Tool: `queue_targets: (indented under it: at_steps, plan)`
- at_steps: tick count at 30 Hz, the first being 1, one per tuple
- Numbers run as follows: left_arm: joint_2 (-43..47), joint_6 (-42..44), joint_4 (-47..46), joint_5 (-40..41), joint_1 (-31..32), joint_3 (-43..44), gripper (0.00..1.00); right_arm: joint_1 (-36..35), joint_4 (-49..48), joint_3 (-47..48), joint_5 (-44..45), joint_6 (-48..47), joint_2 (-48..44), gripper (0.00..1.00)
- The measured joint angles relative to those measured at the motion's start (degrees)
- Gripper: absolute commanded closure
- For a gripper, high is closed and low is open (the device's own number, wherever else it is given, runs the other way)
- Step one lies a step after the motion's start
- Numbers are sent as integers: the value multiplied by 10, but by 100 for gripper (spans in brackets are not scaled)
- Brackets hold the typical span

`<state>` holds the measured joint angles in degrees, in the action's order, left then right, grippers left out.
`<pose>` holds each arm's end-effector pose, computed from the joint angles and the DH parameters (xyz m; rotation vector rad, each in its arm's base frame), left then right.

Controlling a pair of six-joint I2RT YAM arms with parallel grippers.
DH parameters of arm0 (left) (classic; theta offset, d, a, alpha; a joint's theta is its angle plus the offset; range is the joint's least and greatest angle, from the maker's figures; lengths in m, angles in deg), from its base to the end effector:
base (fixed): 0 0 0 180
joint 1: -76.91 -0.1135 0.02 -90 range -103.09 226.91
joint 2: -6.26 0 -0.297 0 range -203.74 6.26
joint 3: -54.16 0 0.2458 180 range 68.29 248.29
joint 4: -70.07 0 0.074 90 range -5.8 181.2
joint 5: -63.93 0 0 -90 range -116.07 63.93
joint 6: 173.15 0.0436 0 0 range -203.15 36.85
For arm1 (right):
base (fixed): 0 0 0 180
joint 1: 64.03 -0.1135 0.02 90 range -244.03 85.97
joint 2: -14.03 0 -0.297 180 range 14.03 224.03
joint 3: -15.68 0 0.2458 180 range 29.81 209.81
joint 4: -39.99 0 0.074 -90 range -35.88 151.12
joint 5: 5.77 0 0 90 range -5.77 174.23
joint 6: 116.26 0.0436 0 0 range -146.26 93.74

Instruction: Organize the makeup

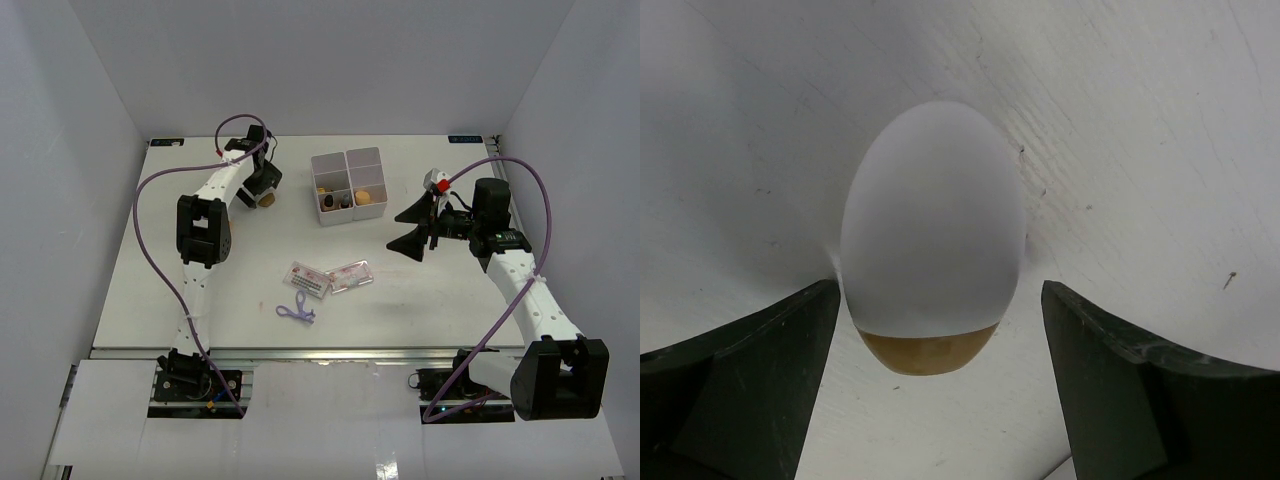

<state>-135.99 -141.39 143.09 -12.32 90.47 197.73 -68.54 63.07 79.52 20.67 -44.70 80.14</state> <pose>0.5246 -0.1159 0.1905 -1.0923 2.5179 0.0088 0.2260 0.0570 0.3353 -1.0108 1.5635 0.9329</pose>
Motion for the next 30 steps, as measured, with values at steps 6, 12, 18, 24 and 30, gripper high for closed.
queue_targets:
  at_steps: [6, 12, 18, 24, 30]
  plan:
    - [-3, 21, 6, 1, 0, 4, 18, 0, 0, 0, -5, 0, 0, 7]
    - [18, 46, -23, 5, 0, -41, 43, 2, 0, 0, -9, 1, 0, 7]
    - [51, 109, -79, -4, 0, -105, 61, 6, -6, -7, -11, 10, 0, 6]
    - [94, 195, -137, -40, 0, -182, 70, 8, -15, -25, -11, 20, -1, 7]
    - [177, 271, -209, -100, -3, -324, 68, 14, -25, -37, -11, 29, -11, 7]
